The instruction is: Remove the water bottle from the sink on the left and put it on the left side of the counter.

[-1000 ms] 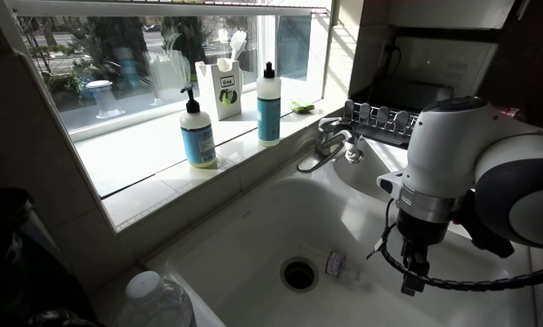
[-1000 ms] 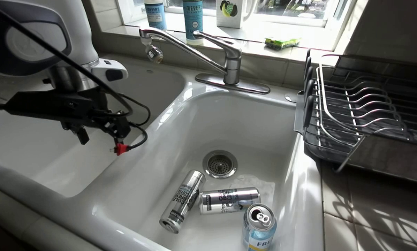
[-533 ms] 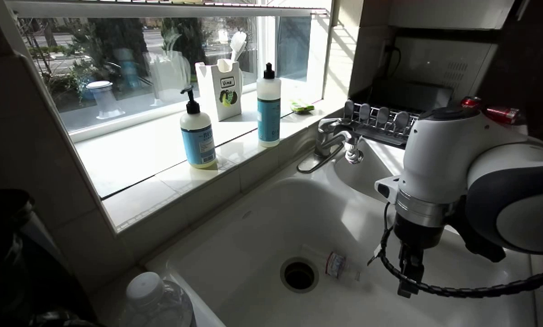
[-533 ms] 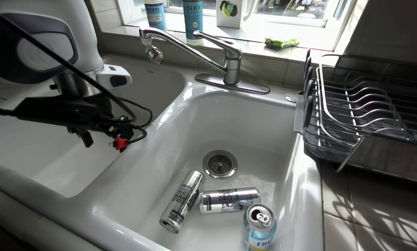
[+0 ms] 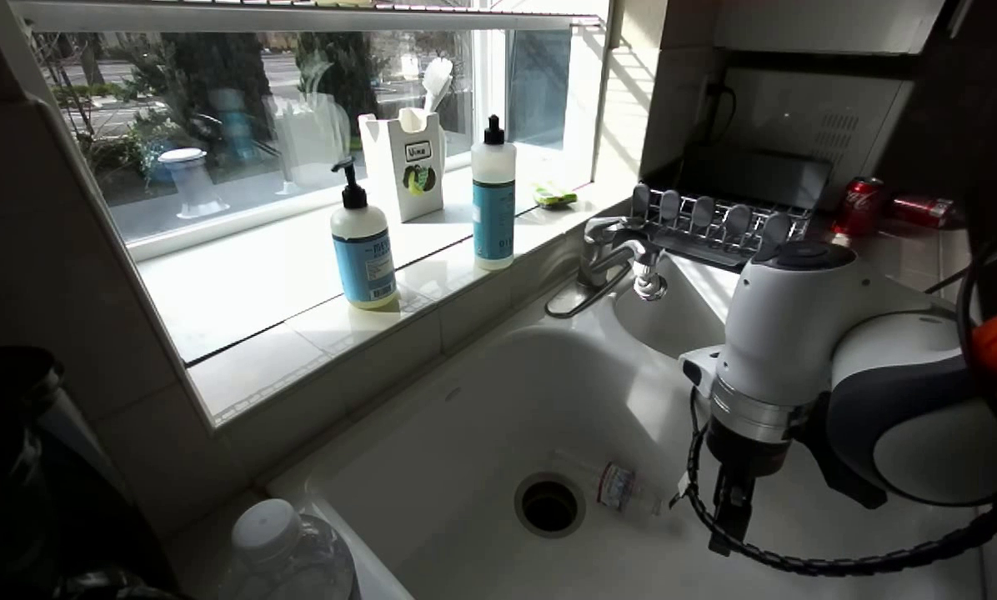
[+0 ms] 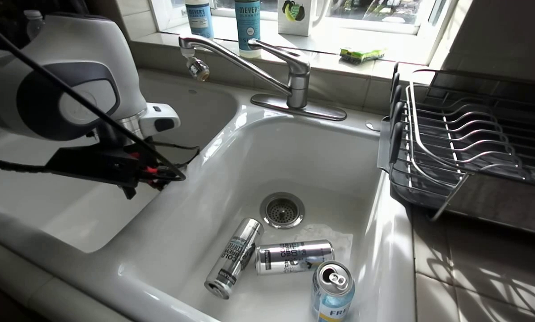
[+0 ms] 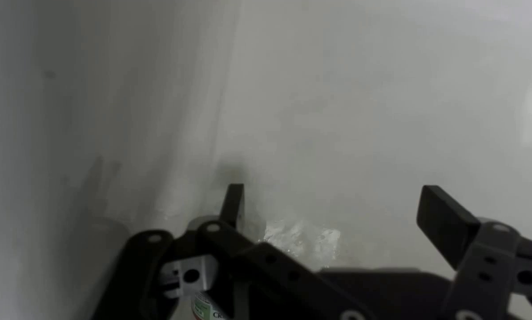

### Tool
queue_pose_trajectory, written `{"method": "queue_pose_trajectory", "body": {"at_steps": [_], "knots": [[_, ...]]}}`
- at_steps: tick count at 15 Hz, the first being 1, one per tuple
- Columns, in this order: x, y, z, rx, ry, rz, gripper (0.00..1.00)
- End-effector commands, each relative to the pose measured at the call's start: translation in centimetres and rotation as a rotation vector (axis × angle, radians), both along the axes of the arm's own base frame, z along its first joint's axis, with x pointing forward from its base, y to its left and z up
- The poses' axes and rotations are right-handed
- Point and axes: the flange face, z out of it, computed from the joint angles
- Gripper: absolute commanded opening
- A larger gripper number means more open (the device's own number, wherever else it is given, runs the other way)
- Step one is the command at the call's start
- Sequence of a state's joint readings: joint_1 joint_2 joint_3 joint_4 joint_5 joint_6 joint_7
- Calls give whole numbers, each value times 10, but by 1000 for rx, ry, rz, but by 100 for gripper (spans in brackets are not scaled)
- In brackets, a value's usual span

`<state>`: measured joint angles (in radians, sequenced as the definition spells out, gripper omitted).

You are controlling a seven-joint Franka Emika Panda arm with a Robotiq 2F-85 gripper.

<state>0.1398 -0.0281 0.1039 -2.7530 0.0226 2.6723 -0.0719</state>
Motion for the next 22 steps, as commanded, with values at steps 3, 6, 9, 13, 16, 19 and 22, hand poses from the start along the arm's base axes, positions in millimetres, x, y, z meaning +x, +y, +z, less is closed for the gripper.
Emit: {"method": "queue_pose_trajectory", "body": {"at_steps": [3,6,9,13,16,19,22], "knots": [[0,-2,-35,-64,-48,-22,100],[3,-3,-42,-89,-77,-44,100],[8,-4,-49,-97,-104,-74,100],[13,-4,-66,-102,-95,-87,100],[21,-8,-77,-113,-85,-100,100],[32,-10,-84,-119,-88,-110,100],[24,15,-71,-103,-98,-105,100]]}}
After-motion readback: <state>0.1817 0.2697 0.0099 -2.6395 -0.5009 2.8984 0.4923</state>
